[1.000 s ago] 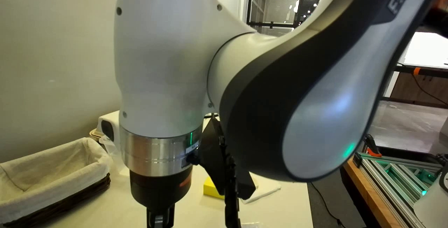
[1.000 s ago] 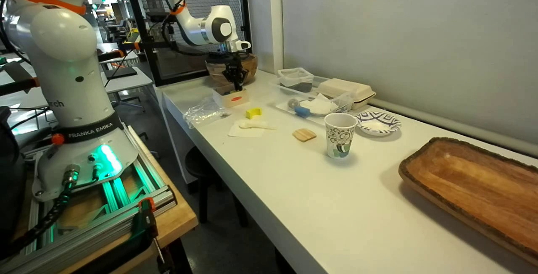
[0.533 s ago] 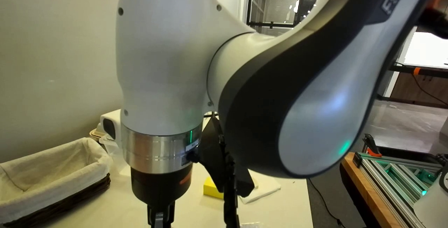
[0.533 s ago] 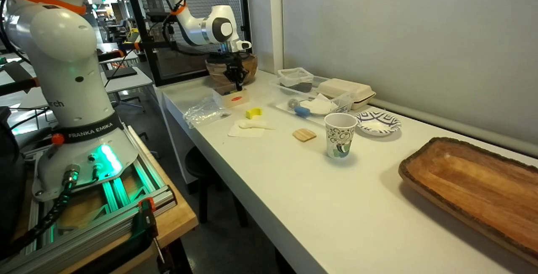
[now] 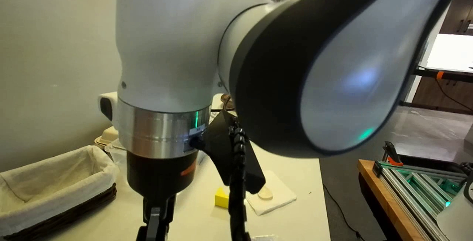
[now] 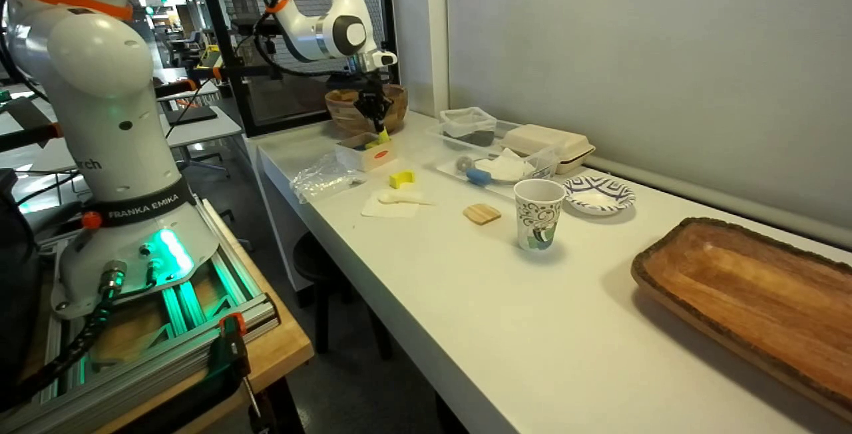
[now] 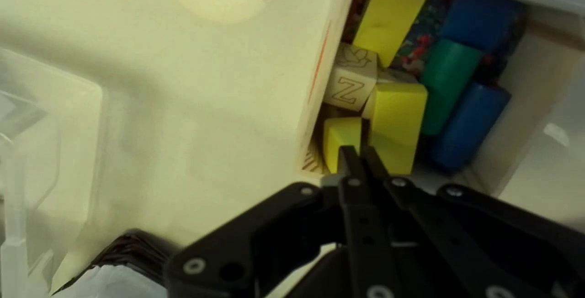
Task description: Remove two yellows block from the box
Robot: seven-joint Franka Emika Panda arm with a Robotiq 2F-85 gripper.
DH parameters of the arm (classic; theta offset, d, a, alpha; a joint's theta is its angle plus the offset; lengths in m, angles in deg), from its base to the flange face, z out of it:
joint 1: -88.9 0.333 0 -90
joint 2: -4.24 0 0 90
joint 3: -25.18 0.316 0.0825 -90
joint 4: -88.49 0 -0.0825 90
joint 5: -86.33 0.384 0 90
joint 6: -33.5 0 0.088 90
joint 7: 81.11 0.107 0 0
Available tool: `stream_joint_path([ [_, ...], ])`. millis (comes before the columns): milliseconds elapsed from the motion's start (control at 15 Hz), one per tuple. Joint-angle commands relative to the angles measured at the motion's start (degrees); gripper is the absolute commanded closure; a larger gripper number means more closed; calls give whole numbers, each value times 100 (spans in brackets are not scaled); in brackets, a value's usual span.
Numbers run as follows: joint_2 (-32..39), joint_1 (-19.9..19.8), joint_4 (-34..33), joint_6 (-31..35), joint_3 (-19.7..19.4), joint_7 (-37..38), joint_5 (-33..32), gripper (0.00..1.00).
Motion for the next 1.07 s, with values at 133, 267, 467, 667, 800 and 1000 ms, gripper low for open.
stream_joint_path([
  [133,-665,-125,256,-365,154,97,449,99],
  [267,-867,-165,318,-362,138,172,563,99],
  [467,-1154,-301,428,-256,63,269,677,99],
  [667,-1394,-489,593,-136,-93,632,743,99],
  [800,-1552,-637,755,-125,-186,794,799,99],
  [1000,-1746,-853,1022,-82,-331,996,844,99],
])
